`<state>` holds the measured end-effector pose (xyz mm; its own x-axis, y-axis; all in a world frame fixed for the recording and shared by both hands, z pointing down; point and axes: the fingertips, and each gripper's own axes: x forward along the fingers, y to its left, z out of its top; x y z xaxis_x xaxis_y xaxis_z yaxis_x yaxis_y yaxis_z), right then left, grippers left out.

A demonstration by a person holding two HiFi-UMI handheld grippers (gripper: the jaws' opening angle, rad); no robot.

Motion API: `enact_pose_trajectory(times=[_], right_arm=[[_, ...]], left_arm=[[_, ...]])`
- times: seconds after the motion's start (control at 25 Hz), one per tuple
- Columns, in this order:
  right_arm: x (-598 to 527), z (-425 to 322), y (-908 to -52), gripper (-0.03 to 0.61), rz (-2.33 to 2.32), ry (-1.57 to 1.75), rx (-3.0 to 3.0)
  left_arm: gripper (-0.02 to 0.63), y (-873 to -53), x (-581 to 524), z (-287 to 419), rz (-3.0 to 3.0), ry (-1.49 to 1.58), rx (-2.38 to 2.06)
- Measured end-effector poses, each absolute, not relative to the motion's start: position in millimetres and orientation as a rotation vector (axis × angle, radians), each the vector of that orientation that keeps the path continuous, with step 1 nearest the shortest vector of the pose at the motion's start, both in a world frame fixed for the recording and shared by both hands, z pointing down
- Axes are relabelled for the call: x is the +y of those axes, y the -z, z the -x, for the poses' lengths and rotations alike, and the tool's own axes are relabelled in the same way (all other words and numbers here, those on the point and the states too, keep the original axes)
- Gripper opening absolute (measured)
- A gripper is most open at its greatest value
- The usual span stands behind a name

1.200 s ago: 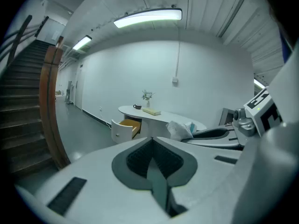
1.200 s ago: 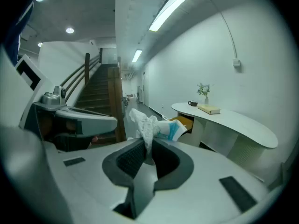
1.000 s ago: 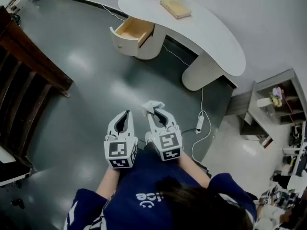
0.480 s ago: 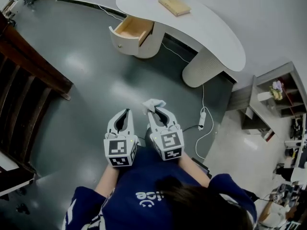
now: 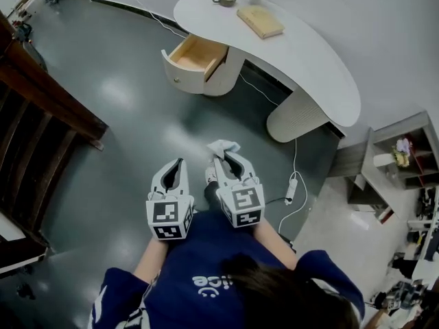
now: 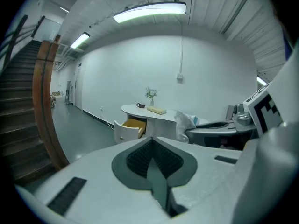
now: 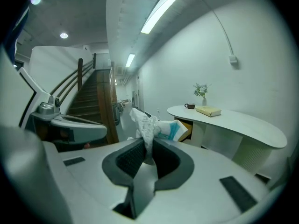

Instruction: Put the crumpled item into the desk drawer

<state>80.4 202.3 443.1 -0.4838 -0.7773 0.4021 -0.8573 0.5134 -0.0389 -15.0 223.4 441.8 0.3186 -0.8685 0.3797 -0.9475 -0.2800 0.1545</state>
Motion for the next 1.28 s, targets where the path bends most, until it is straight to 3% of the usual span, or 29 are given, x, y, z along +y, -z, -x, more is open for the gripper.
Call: enact_pose_trajectory(times=[0.76, 1.28], right_arm=[[27.6, -129.2, -448.2, 0.058, -1.216, -0.331, -2.5], [-10.0, -139.4, -464.0, 0.058, -1.203, -0.386, -2.481]], left_arm=[[0.005, -439.9, 70.9, -36.4, -2.116, -0.301, -1.763], [0.003, -442.7, 33.6, -46.4, -2.124, -0.347, -1.758]])
